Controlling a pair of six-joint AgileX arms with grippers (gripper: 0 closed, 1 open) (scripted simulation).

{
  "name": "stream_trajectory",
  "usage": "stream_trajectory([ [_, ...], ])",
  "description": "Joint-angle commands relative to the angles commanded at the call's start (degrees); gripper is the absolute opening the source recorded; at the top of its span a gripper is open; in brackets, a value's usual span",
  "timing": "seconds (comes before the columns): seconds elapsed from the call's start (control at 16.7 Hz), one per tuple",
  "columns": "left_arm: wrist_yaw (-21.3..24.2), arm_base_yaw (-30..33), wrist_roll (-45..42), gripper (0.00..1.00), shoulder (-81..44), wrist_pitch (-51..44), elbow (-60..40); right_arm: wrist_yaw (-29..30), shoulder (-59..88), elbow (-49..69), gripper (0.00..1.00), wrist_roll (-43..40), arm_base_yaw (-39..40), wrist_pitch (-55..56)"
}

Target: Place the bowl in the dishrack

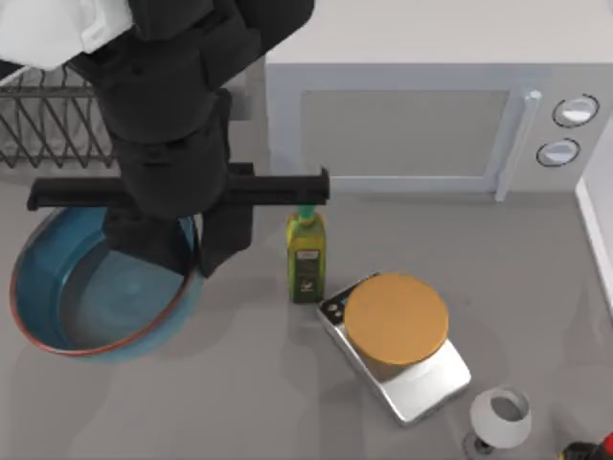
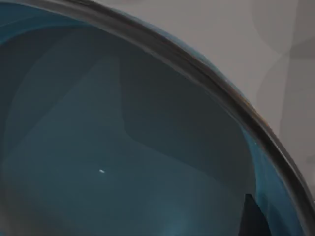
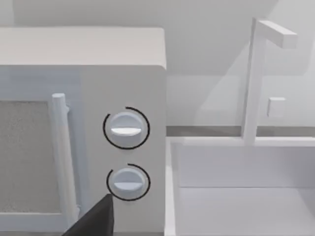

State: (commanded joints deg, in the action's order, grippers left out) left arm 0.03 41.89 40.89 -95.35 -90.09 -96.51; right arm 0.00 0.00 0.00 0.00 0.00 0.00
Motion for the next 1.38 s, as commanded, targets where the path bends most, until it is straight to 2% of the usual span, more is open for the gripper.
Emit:
stream_trajectory([
  [0.18, 0.3, -5.2, -3.2, 0.00, 3.1, 5.5, 0.5, 0.0, 0.0, 0.0, 1.00, 0.0, 0.0, 0.0],
  [0.36, 0.9, -14.3, -8.8, 0.00, 7.8, 16.0, 2.2, 0.0, 0.0, 0.0, 1.00, 0.0, 0.0, 0.0],
  [0.72, 4.0, -35.1, -24.3, 0.00, 21.1, 46.1, 13.1, 0.0, 0.0, 0.0, 1.00, 0.0, 0.0, 0.0],
  [0.9, 6.6, -43.3, -32.1, 0.00, 29.5, 60.6, 20.9, 0.0, 0.0, 0.0, 1.00, 0.0, 0.0, 0.0],
  [1.14, 10.1, -50.1, -39.2, 0.00, 39.7, 73.5, 29.4, 0.0, 0.0, 0.0, 1.00, 0.0, 0.0, 0.0],
  [1.38, 11.8, -52.3, -41.6, 0.00, 44.3, 77.2, 32.7, 0.0, 0.0, 0.0, 1.00, 0.0, 0.0, 0.0],
])
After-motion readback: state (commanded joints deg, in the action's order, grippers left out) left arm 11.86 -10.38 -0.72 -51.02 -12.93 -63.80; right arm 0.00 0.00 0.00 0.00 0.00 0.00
